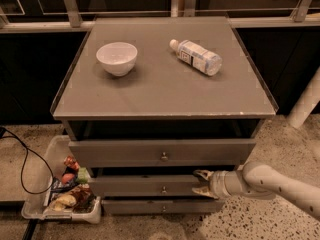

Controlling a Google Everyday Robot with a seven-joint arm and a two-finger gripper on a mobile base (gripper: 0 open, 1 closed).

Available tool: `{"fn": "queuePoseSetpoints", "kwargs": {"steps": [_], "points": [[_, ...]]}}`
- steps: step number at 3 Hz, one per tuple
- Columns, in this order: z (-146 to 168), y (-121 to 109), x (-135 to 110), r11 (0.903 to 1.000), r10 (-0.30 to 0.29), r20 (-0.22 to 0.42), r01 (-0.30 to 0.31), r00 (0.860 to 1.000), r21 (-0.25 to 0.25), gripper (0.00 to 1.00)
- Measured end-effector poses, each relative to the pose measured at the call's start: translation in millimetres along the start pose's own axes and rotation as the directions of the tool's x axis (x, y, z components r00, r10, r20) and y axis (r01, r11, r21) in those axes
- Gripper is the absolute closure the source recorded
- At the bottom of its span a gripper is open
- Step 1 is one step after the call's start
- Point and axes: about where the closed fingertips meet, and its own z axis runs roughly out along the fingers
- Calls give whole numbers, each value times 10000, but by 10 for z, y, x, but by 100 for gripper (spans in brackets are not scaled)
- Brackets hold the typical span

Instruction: Open middle drawer

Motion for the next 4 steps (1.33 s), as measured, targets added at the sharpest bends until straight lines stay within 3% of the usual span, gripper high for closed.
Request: {"fn": "queuePoseSetpoints", "kwargs": {"steps": [1,2,4], "points": [[-30,32,-14,10000,8,24,-8,10000,-15,89],[-60,22,-42,10000,8,24,-8,10000,-15,100],[-58,21,-43,10000,10,28,-10,10000,-19,58]]}}
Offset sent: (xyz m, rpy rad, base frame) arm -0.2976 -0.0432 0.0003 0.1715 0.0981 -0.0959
